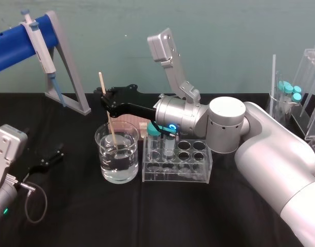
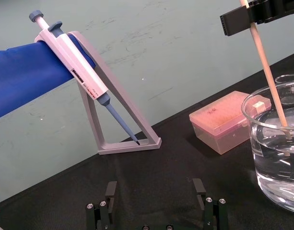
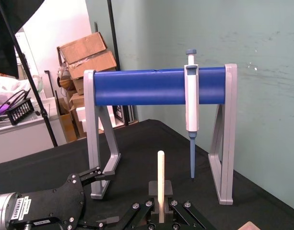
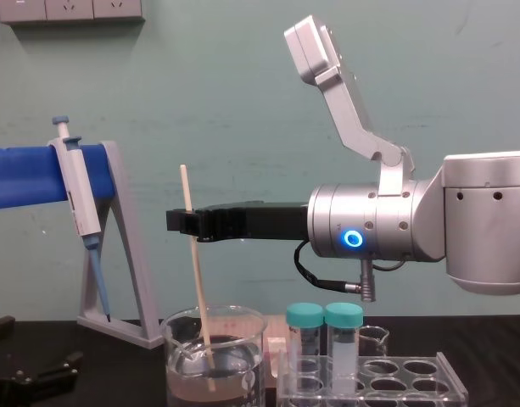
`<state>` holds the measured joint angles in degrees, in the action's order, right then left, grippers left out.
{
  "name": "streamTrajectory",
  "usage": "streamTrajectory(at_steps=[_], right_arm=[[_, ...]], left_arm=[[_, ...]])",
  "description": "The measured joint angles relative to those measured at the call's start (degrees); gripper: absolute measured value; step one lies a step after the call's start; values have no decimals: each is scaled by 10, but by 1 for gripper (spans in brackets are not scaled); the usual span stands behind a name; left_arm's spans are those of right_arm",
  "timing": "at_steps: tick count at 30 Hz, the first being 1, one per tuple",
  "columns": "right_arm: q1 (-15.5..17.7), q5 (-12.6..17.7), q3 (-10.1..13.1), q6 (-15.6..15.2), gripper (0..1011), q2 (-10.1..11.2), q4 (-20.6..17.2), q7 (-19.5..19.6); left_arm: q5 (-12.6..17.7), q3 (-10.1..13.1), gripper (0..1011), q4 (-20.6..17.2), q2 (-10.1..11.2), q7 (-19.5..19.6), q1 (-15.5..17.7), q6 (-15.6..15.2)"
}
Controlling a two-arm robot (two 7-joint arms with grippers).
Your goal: Hold the thermometer with one hand and immerse one end into the beaker, then reinsert it into the test tube rack.
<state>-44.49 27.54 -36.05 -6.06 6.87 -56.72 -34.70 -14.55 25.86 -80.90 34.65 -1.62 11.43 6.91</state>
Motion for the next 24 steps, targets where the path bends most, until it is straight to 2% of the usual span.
streamTrajectory(at_steps=[24], right_arm=[[0, 0, 0, 0, 55, 0, 0, 0]], left_arm=[[0, 0, 1004, 0, 0, 0, 0, 0]])
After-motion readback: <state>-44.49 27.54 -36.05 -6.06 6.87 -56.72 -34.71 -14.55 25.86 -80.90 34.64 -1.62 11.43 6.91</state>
